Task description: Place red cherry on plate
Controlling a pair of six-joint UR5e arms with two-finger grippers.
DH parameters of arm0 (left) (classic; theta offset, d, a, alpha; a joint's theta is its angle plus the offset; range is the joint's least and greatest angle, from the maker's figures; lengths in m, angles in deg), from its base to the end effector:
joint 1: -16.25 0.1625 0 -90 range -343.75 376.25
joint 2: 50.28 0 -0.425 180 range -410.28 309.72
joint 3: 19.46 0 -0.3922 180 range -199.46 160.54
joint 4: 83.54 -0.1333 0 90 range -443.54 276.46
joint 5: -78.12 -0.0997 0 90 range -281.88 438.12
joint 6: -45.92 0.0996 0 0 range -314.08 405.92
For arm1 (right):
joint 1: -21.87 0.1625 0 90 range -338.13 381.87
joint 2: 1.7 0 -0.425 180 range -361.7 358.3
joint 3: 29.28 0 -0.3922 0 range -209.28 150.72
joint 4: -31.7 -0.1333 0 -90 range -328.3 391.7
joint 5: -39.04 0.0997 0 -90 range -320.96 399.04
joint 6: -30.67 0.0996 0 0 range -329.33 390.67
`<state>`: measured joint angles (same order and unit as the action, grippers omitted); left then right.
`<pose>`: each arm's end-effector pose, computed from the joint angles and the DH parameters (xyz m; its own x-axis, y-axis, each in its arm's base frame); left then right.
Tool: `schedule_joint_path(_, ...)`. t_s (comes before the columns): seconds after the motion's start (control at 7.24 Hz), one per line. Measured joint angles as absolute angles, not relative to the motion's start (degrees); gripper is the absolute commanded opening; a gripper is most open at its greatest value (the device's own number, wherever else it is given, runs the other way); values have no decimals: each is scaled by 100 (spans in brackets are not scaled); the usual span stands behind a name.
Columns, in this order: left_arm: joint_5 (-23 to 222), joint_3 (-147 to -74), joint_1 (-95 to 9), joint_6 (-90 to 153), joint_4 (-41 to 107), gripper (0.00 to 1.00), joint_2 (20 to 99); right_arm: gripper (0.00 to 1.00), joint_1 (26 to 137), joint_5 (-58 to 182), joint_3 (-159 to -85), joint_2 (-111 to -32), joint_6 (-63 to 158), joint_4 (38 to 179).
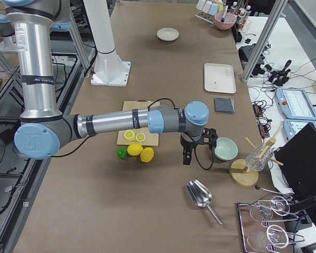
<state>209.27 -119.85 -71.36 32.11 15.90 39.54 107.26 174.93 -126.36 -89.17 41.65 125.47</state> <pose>-0.0467 -0.5062 0.5551 0.7310 0.0206 -0.6821 0.1392 0.9740 0.1786 0.0205 -0.5150 0.5804 0.6906 0.0625 0.7206 -0.0525 0.9980 -0.0362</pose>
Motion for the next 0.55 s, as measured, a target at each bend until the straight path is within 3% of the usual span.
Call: schedule_joint_path(0.55, 20933, -12138, -6429, 2250, 1840, 98, 4234, 100, 10739, 17500, -12648, -8926, 4137, 12548)
